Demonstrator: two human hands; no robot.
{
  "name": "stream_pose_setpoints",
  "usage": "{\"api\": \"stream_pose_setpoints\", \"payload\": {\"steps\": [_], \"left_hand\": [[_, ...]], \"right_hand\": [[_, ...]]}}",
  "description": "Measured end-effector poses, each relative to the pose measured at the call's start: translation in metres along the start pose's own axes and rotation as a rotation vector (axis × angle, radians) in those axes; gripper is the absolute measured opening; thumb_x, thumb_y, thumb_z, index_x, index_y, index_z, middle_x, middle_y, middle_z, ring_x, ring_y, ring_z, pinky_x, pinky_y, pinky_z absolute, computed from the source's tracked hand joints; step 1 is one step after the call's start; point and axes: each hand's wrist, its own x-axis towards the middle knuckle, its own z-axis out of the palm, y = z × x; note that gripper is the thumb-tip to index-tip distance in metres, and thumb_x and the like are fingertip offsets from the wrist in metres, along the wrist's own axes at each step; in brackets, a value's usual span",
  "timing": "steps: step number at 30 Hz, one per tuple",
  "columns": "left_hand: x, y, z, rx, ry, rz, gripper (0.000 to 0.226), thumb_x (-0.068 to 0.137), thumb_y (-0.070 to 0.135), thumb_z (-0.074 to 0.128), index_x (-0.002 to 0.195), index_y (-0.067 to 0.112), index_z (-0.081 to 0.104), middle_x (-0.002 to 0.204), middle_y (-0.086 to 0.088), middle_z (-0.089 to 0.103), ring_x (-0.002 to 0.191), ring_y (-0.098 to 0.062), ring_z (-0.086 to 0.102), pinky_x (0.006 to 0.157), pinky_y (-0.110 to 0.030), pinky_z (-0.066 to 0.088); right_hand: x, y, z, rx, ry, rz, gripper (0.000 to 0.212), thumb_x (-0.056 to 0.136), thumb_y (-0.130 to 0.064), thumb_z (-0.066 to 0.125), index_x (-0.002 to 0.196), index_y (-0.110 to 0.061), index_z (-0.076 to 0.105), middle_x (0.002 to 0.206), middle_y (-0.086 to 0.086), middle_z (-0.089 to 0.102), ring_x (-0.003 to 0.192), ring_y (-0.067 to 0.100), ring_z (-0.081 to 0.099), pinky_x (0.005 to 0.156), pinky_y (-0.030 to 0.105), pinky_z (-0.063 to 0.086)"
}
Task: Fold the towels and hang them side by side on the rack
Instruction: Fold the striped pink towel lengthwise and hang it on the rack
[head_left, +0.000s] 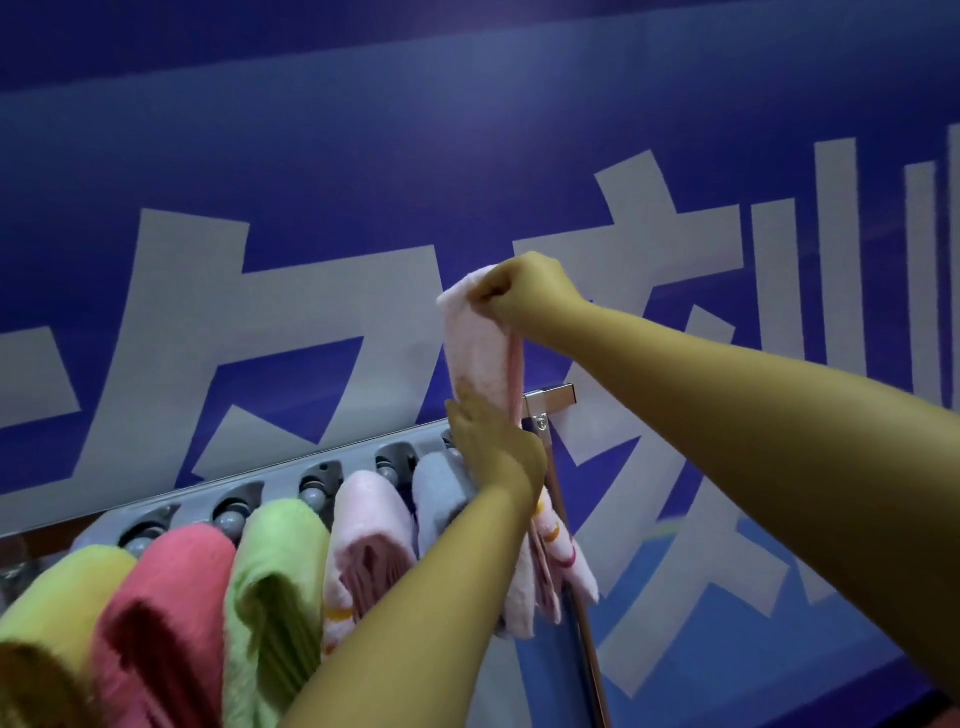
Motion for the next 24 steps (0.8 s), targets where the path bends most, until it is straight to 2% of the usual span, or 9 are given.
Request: {"api": "stream_pose_setpoints", "payload": {"steps": [4,6,8,11,14,19,24], "left_hand": [[0.01,-0.007,-0.008,0.358,-0.174,0.127,0.054,0.085,0.004,0.055,0.135,0.004,0.035,0.153,-0.019,0.013,0.139,-0.037,0.019,0.113,-0.038,0.024],[0.015,-0.012,-0.014,0.563,-0.105,0.25,0.046,0.081,0.005,0.062,0.123,0.008,0.044,0.143,-0.014,0.028,0.127,-0.033,0.032,0.101,-0.035,0.033],[0.017,-0.016,-0.018,0.684,0.02,0.37,0.042,0.077,0.009,0.068,0.113,0.013,0.047,0.127,-0.008,0.038,0.112,-0.027,0.039,0.088,-0.03,0.033],[0.016,-0.018,-0.015,0.767,0.112,0.469,0.041,0.075,0.011,0.07,0.109,0.016,0.046,0.117,-0.005,0.042,0.103,-0.024,0.042,0.077,-0.028,0.027],[0.014,-0.018,-0.008,0.774,0.12,0.499,0.043,0.075,0.006,0.066,0.111,0.015,0.045,0.117,-0.006,0.042,0.104,-0.025,0.043,0.079,-0.028,0.03],[0.013,-0.017,-0.009,0.673,-0.072,0.246,0.035,0.082,0.007,0.056,0.116,0.011,0.046,0.121,-0.011,0.046,0.112,-0.03,0.045,0.088,-0.036,0.038],[0.01,-0.021,-0.02,0.877,-0.075,0.453,0.042,0.081,0.008,0.06,0.119,0.011,0.043,0.12,-0.009,0.047,0.109,-0.028,0.046,0.083,-0.033,0.036]], "right_hand": [[-0.012,0.038,-0.002,0.054,0.027,0.184,0.026,0.094,-0.013,0.05,0.113,-0.011,0.068,0.116,0.01,0.067,0.107,0.028,0.061,0.093,0.034,0.05],[-0.021,0.058,0.002,0.131,0.037,0.288,0.025,0.094,-0.014,0.053,0.113,-0.013,0.067,0.118,0.011,0.065,0.106,0.03,0.061,0.093,0.038,0.051],[-0.028,0.072,0.007,0.235,0.054,0.364,0.023,0.092,-0.016,0.056,0.111,-0.014,0.068,0.118,0.011,0.064,0.103,0.03,0.062,0.091,0.041,0.053],[-0.031,0.08,0.012,0.382,0.094,0.43,0.023,0.091,-0.017,0.059,0.111,-0.013,0.068,0.117,0.012,0.063,0.105,0.03,0.061,0.093,0.042,0.052],[-0.029,0.083,0.011,0.453,0.133,0.452,0.024,0.09,-0.017,0.06,0.113,-0.012,0.067,0.115,0.012,0.064,0.104,0.029,0.061,0.092,0.042,0.052],[-0.034,0.101,0.013,0.523,0.15,0.558,0.02,0.089,-0.011,0.061,0.107,-0.01,0.069,0.114,0.012,0.063,0.099,0.029,0.062,0.087,0.039,0.055],[-0.054,0.121,0.03,0.741,0.171,0.721,0.017,0.087,-0.002,0.061,0.101,-0.005,0.07,0.115,0.014,0.062,0.095,0.027,0.06,0.075,0.032,0.054]]}}
